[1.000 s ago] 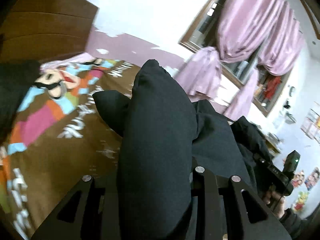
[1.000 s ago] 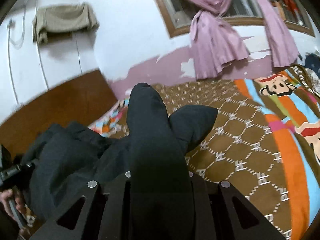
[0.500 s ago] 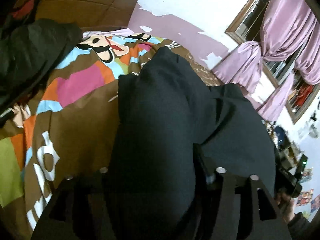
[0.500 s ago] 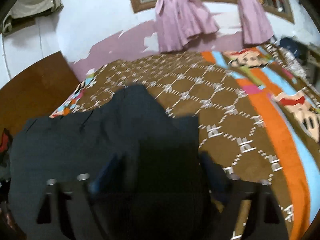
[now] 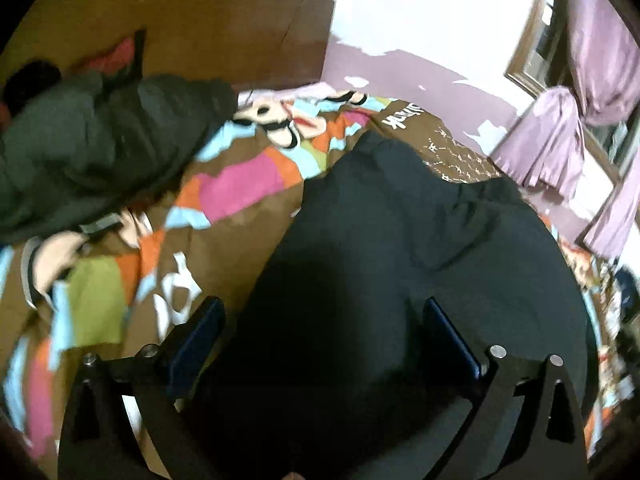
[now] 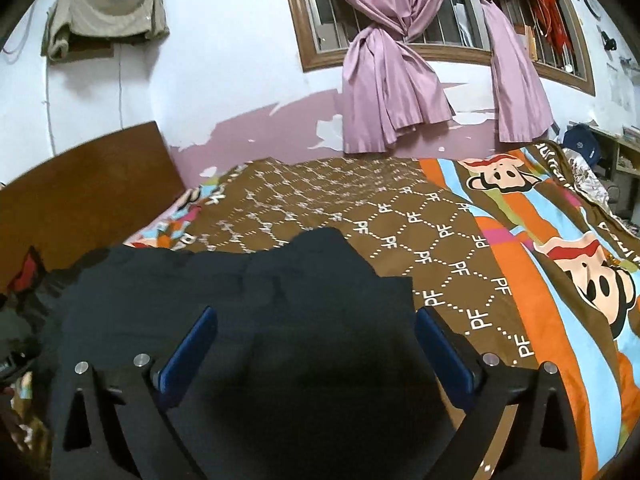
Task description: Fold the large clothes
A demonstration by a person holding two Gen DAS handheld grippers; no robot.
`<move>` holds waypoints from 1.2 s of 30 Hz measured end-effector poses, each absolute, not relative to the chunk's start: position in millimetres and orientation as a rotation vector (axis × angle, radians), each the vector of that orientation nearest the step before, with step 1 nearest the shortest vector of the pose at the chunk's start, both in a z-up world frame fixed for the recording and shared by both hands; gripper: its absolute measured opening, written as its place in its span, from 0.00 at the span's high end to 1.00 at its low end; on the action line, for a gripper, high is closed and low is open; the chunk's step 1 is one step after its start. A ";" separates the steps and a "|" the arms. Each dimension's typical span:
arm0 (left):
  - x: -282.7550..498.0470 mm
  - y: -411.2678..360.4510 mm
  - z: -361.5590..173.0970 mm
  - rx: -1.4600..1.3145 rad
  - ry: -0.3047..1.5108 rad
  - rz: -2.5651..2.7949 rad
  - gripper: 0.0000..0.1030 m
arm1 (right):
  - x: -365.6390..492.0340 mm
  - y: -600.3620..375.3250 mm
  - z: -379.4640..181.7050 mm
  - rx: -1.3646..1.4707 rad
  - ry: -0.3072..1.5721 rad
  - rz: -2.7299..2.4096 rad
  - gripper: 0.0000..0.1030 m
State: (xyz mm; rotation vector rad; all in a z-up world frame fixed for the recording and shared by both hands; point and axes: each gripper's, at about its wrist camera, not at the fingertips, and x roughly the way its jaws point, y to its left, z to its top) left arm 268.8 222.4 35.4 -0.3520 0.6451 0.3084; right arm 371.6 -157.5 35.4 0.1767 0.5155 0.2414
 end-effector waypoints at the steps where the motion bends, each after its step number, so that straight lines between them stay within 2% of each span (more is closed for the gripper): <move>1: 265.0 215.0 40.9 -0.317 0.634 0.307 0.05 | 366.0 -156.5 39.7 0.184 0.510 0.255 0.03; 9: 229.7 166.3 81.8 -0.167 0.546 0.243 0.04 | 316.2 -145.9 80.0 0.221 0.477 0.389 0.01; 18: 190.6 148.3 127.0 -0.218 0.504 0.208 0.04 | 254.6 -142.9 119.4 0.204 0.399 0.485 0.00; 22: 171.3 138.6 142.8 -0.184 0.476 0.181 0.04 | 228.0 -144.1 121.5 0.182 0.364 0.503 0.00; 30: 138.3 129.9 151.9 -0.227 0.407 0.184 0.04 | 203.2 -148.9 115.2 0.214 0.435 0.471 0.00; 36: 117.4 123.0 153.7 -0.169 0.310 0.200 0.04 | 189.5 -148.4 105.6 0.195 0.382 0.414 0.00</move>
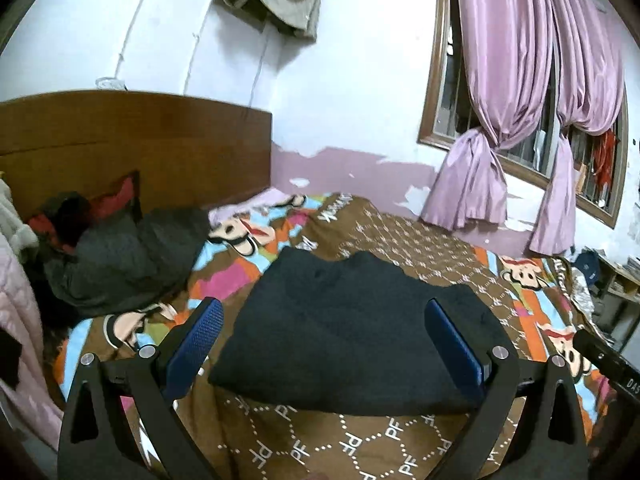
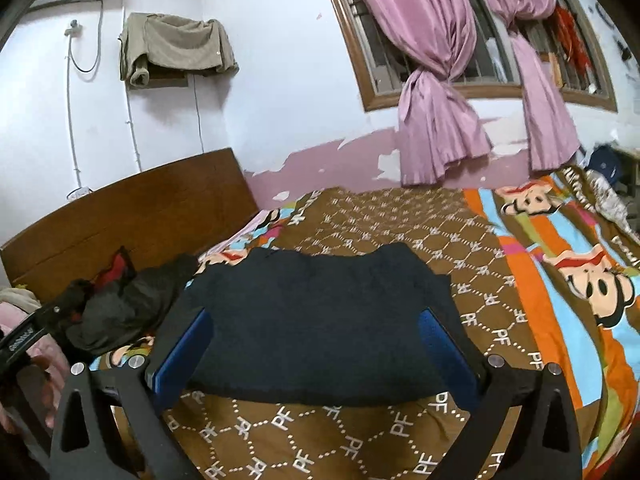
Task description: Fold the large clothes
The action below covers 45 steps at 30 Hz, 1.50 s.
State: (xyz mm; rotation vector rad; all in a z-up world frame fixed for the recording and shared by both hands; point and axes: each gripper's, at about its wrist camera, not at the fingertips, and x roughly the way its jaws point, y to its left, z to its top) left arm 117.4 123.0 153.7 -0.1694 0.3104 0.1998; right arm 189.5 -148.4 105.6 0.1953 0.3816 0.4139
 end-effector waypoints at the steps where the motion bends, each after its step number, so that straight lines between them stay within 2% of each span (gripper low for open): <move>1: 115.6 123.0 152.0 -0.170 0.306 0.199 0.04 | 185.5 -147.4 102.4 0.187 0.360 0.394 0.00; 11: 106.0 111.4 112.1 -0.022 0.298 0.150 0.04 | 157.0 -123.0 66.4 0.045 0.272 0.327 0.00; 21: 107.9 106.1 67.1 0.053 0.342 0.079 0.04 | 166.2 -114.6 43.1 0.035 0.382 0.312 0.00; 45: 116.8 116.9 52.9 0.031 0.405 0.099 0.04 | 170.2 -101.3 24.8 0.012 0.465 0.332 0.00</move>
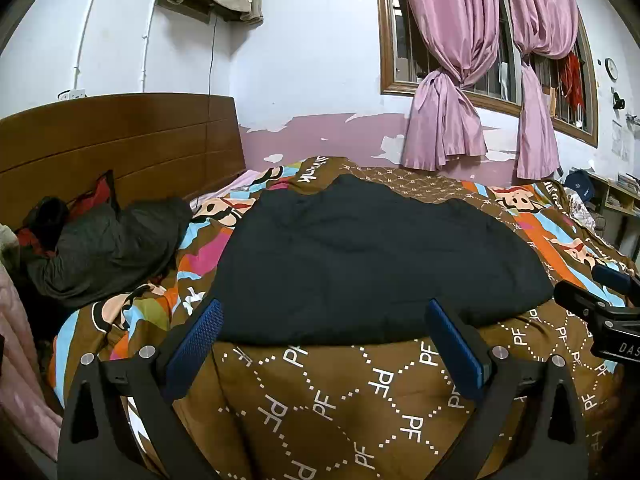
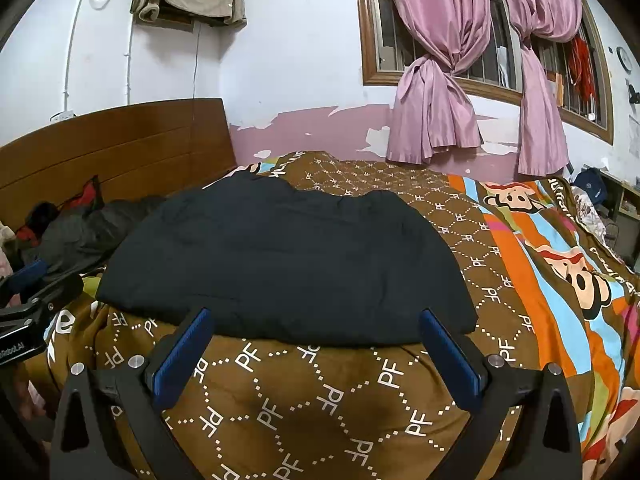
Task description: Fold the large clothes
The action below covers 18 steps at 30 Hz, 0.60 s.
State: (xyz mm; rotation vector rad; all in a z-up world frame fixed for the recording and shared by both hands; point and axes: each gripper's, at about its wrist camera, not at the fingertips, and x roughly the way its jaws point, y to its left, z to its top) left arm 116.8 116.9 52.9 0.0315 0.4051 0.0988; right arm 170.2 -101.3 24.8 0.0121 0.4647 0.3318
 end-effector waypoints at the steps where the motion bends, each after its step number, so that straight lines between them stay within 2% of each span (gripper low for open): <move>1: 117.2 116.8 52.7 0.033 0.406 0.098 0.04 | 170.3 -101.5 24.8 0.013 0.465 0.331 0.00; 18: 115.2 117.3 47.6 0.042 0.408 0.087 0.04 | 172.4 -102.1 23.4 0.023 0.475 0.336 0.00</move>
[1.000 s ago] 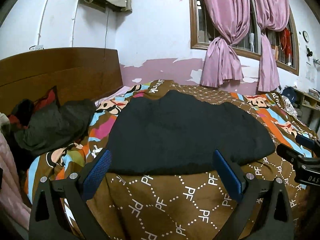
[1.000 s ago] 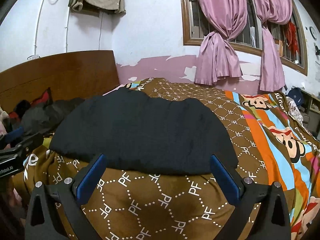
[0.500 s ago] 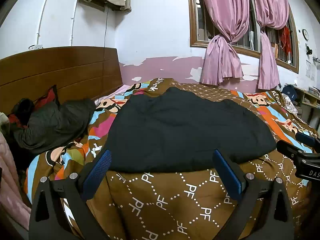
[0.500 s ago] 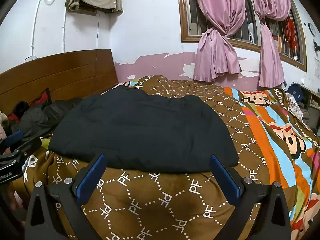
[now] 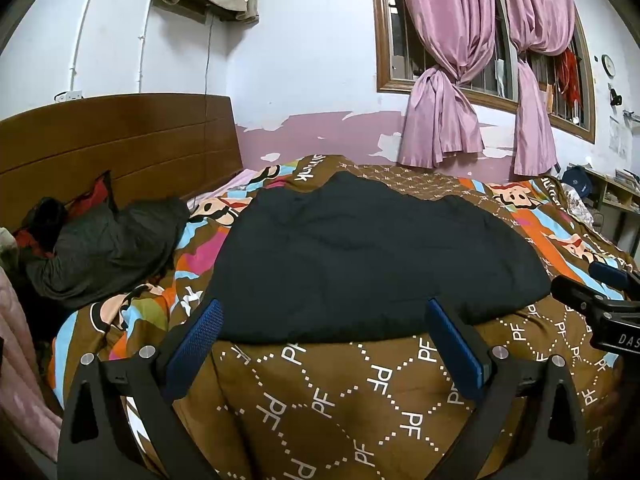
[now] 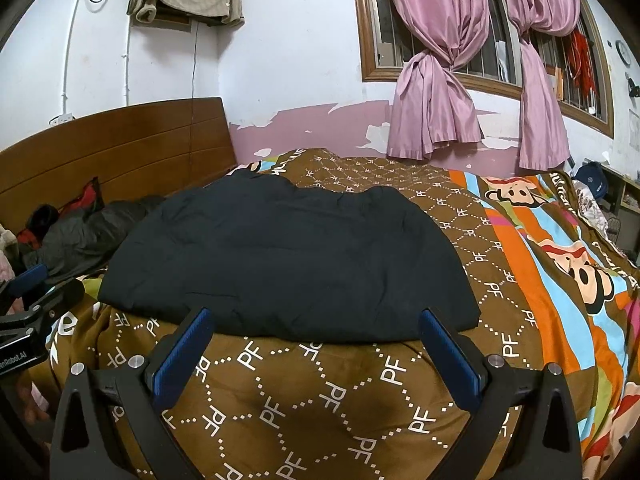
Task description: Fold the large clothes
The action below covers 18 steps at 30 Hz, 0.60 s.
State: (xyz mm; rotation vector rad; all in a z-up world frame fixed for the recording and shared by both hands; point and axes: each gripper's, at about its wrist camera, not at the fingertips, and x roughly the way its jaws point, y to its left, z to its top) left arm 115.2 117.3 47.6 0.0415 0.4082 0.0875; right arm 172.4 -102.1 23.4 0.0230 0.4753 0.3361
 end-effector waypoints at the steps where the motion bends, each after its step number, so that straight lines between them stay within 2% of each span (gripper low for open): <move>1: 114.8 116.9 46.8 0.045 0.406 0.086 0.04 | 172.4 -102.1 23.4 0.023 0.475 0.336 0.00; 18: 114.5 123.8 45.1 0.055 0.406 0.076 0.04 | 172.6 -104.6 23.5 0.026 0.474 0.337 0.00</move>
